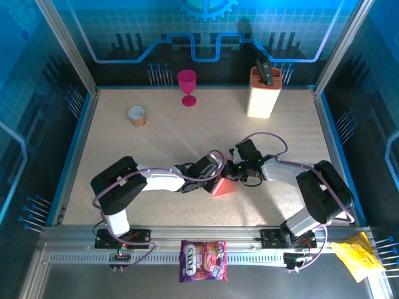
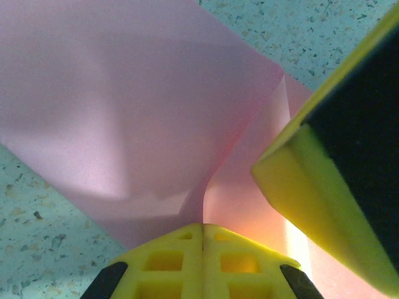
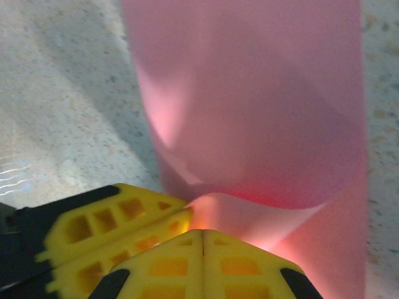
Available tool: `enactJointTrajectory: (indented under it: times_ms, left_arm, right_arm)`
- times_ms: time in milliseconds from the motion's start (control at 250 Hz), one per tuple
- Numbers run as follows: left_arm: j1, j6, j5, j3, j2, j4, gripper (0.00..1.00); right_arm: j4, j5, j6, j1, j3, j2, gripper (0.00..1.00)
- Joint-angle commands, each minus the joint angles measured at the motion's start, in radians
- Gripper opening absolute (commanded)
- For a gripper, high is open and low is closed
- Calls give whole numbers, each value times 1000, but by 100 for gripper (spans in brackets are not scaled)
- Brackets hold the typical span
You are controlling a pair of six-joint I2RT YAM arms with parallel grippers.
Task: Fold a paper plane with a square sheet of paper (pick it up from the middle)
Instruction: Fold the triangle a second time at the center of the table.
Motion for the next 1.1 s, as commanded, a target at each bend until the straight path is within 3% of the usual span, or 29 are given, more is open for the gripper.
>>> enactJointTrajectory:
  times_ms: [0, 228, 571, 1095]
  left_arm:
    - [-12, -7, 7, -13, 34, -51, 0]
    - [-14, -8, 6, -18, 41, -49, 0]
    - [-15, -10, 7, -21, 45, -46, 0]
    - [-14, -14, 9, -25, 43, -45, 0]
  right_arm:
    - [28, 23, 9, 6, -31, 29, 0]
    - [61, 5, 6, -6, -55, 56, 0]
    - [-17, 13, -35, -38, -10, -45, 0]
    - [94, 5, -34, -85, -96, 72, 0]
